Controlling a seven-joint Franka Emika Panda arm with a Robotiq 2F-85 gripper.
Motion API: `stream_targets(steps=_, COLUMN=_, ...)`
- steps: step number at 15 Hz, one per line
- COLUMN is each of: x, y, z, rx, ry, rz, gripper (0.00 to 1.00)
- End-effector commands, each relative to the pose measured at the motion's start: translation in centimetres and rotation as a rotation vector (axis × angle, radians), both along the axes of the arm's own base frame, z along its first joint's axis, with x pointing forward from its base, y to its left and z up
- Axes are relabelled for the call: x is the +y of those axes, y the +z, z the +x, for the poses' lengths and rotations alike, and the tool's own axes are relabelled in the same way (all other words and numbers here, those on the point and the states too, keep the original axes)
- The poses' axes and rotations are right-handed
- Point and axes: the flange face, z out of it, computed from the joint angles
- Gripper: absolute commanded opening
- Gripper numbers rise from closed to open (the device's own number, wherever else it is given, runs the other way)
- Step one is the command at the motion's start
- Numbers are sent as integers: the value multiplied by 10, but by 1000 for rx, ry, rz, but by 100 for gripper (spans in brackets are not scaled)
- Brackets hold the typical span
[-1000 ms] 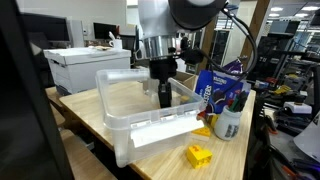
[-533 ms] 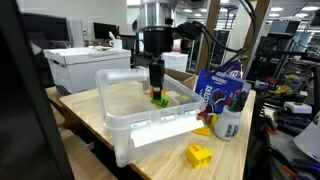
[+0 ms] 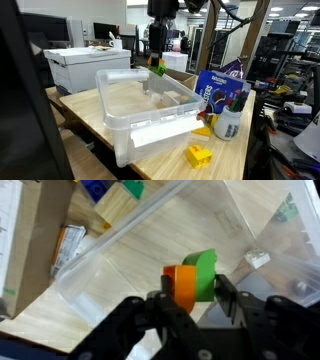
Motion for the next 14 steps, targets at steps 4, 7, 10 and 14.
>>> stream_targets(steps=4, x=-54, y=37, z=-45, rx=-50, ry=-147, rz=-64, gripper=23)
stream_targets(steps=7, x=-79, y=31, z=-66, rx=-51, ry=-178, rz=-45, gripper=23)
stream_targets(steps=10, x=-100, y=20, z=-81, rx=-76, ry=-230, rz=-62, gripper=23)
stream_targets(steps=14, x=-115, y=6, z=-96, rx=-114, ry=-289, rz=-111, gripper=23)
